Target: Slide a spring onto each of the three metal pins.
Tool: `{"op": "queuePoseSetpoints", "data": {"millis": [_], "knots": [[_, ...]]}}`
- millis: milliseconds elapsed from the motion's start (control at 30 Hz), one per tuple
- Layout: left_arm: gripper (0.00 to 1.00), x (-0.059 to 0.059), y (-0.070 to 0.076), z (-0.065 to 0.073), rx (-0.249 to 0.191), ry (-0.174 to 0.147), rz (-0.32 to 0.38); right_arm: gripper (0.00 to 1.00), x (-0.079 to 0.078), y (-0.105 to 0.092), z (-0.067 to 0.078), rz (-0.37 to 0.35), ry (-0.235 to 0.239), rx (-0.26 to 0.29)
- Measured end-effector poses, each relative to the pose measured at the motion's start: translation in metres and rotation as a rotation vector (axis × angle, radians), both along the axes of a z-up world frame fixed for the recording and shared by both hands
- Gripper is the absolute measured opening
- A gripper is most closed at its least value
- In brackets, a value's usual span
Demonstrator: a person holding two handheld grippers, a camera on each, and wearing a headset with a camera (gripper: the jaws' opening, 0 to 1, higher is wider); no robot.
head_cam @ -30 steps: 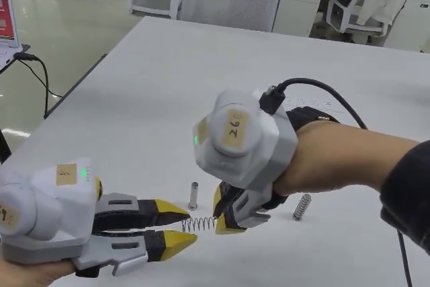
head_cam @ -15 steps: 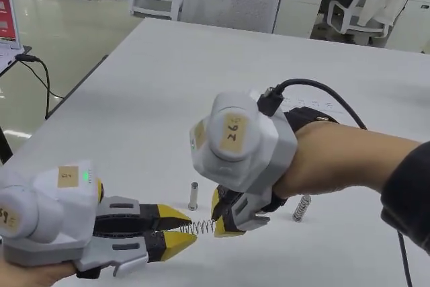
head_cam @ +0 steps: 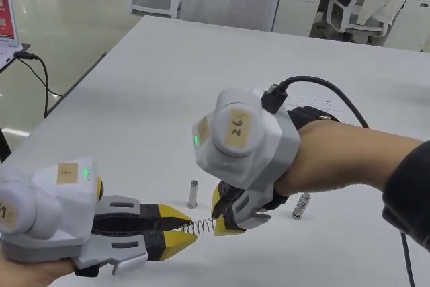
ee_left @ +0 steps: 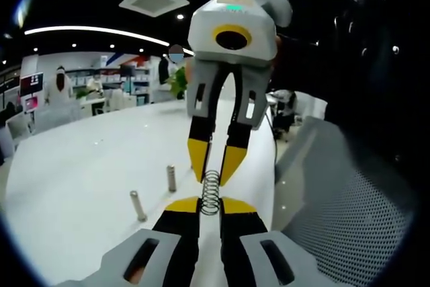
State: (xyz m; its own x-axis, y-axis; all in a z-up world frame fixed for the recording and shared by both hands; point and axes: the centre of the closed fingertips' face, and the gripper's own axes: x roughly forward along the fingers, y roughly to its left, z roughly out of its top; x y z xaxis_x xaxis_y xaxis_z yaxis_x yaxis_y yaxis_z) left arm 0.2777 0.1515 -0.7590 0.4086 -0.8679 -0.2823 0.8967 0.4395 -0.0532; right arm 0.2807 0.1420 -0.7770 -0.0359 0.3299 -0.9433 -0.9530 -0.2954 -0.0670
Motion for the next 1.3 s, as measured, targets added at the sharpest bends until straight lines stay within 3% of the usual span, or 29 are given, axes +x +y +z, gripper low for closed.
{"op": "queuePoseSetpoints", "data": {"millis": [700, 1300], "knots": [[0.03, 0.0, -0.002, 0.014, -0.048, -0.014, -0.008, 0.09, 0.001, -0.004, -0.01, -0.017, 0.029, -0.006], [0.03, 0.0, -0.001, 0.004, -0.026, -0.007, -0.005, 0.08, -0.003, 0.008, 0.012, -0.002, 0.021, 0.05]]}}
